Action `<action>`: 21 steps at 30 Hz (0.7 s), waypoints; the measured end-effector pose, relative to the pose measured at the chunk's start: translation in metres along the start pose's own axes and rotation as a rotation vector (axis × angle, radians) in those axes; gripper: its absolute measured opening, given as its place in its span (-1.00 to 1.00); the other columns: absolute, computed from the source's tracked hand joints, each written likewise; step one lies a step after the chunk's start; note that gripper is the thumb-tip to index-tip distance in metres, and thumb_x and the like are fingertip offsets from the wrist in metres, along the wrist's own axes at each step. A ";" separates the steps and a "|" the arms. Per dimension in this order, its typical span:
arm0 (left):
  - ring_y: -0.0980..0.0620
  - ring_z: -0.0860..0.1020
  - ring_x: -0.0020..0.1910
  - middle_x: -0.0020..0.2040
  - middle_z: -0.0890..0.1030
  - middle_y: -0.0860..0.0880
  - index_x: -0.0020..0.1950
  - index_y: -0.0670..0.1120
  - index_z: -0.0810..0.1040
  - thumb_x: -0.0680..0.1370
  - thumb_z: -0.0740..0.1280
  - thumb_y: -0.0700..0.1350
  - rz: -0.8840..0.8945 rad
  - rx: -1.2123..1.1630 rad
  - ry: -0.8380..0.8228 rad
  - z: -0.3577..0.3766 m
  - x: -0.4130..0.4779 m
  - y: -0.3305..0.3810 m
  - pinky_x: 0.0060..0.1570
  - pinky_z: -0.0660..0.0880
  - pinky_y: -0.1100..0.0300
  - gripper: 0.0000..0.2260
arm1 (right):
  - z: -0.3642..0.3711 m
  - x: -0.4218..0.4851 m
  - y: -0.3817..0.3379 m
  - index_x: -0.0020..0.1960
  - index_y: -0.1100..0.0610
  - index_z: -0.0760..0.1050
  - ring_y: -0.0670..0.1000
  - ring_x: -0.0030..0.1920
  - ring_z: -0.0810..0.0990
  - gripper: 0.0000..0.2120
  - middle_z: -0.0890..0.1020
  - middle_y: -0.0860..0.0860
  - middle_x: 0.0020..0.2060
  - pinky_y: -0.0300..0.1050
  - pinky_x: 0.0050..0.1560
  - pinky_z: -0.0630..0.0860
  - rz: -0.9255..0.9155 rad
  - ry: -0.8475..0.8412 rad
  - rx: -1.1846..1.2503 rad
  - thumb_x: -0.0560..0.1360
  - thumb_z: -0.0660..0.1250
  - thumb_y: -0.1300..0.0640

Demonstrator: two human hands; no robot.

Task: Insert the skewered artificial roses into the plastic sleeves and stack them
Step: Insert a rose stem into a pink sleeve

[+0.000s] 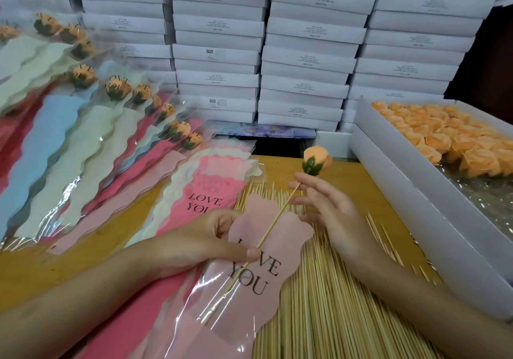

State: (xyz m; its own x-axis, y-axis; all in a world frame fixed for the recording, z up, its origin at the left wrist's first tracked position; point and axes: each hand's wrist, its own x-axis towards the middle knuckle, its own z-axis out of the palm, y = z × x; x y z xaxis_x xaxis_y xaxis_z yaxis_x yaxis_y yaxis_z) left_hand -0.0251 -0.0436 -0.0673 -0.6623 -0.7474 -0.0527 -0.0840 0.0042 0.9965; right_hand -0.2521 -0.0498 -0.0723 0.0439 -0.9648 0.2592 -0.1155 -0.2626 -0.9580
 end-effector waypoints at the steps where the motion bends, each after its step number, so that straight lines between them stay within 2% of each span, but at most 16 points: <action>1: -0.13 0.58 -0.07 -0.04 0.63 -0.23 0.07 -0.39 0.49 0.46 0.44 -0.28 -0.005 -0.001 0.010 0.000 0.000 0.000 0.01 0.55 0.10 -0.73 | 0.000 -0.001 0.000 0.33 0.06 0.49 -0.13 0.02 0.64 -0.69 0.63 -0.05 0.14 -0.28 -0.10 0.56 -0.009 -0.011 -0.018 0.66 0.11 0.21; 6: -0.05 0.60 -0.15 -0.10 0.63 -0.19 0.02 -0.37 0.49 0.45 0.45 -0.27 -0.007 0.002 0.032 0.000 0.000 0.001 -0.07 0.57 0.15 -0.75 | 0.001 -0.006 0.003 0.21 0.02 0.58 -0.08 0.04 0.65 -0.71 0.70 -0.01 0.00 -0.20 0.04 0.53 -0.060 -0.051 -0.079 0.65 0.13 0.18; 9: -0.08 0.62 -0.08 -0.05 0.65 -0.19 0.08 -0.34 0.53 0.46 0.44 -0.27 -0.007 -0.011 0.024 0.000 -0.001 0.000 -0.05 0.57 0.15 -0.75 | 0.002 -0.008 0.003 0.18 0.04 0.61 -0.12 0.04 0.64 -0.71 0.71 -0.05 0.01 -0.31 -0.01 0.50 -0.076 -0.092 -0.074 0.65 0.13 0.18; 11: -0.02 0.64 -0.11 -0.08 0.67 -0.12 0.03 -0.21 0.61 0.47 0.43 -0.28 -0.002 -0.017 0.020 0.000 -0.001 0.001 -0.08 0.56 0.20 -0.85 | 0.002 -0.008 0.002 0.16 0.03 0.61 -0.15 0.02 0.64 -0.70 0.70 -0.07 0.01 -0.34 -0.04 0.50 -0.089 -0.096 -0.074 0.65 0.12 0.19; 13: 0.04 0.65 -0.13 -0.10 0.68 -0.06 0.00 -0.12 0.65 0.48 0.42 -0.28 0.005 -0.033 0.026 0.001 -0.001 0.001 -0.10 0.55 0.24 -0.86 | 0.001 -0.008 0.001 0.16 0.02 0.60 -0.13 0.00 0.64 -0.70 0.70 -0.05 0.01 -0.34 -0.07 0.51 -0.097 -0.091 -0.056 0.65 0.12 0.21; 15: 0.05 0.66 -0.10 -0.07 0.69 -0.03 0.03 -0.09 0.65 0.49 0.43 -0.27 0.012 -0.051 0.027 0.001 -0.002 0.002 -0.08 0.55 0.25 -0.85 | 0.001 -0.008 0.000 0.12 0.05 0.59 -0.08 -0.01 0.67 -0.72 0.69 -0.03 0.04 -0.30 -0.12 0.55 -0.079 -0.069 0.010 0.65 0.11 0.22; 18: 0.04 0.67 -0.06 -0.05 0.70 -0.03 -0.02 0.02 0.68 0.46 0.47 -0.20 0.009 -0.067 0.039 0.001 -0.002 0.002 -0.07 0.56 0.23 -0.84 | 0.000 -0.006 -0.001 -0.05 0.14 0.54 0.02 -0.03 0.69 -0.77 0.68 0.02 0.06 -0.18 -0.20 0.60 -0.012 -0.020 0.125 0.65 0.12 0.23; 21: 0.08 0.66 -0.11 -0.09 0.71 0.00 -0.05 0.03 0.69 0.50 0.42 -0.27 0.027 -0.056 0.029 0.001 -0.002 0.004 -0.10 0.55 0.27 -0.81 | -0.001 -0.003 0.000 -0.19 0.14 0.48 0.04 -0.04 0.70 -0.72 0.71 -0.01 0.00 -0.08 -0.17 0.62 0.063 0.001 0.176 0.65 0.13 0.21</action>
State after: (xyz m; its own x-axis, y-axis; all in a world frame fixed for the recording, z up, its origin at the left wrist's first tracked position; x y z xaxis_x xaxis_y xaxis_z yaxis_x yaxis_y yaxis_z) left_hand -0.0245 -0.0413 -0.0635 -0.6418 -0.7665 -0.0250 -0.0240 -0.0124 0.9996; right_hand -0.2532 -0.0472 -0.0727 0.0410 -0.9792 0.1985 0.0576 -0.1960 -0.9789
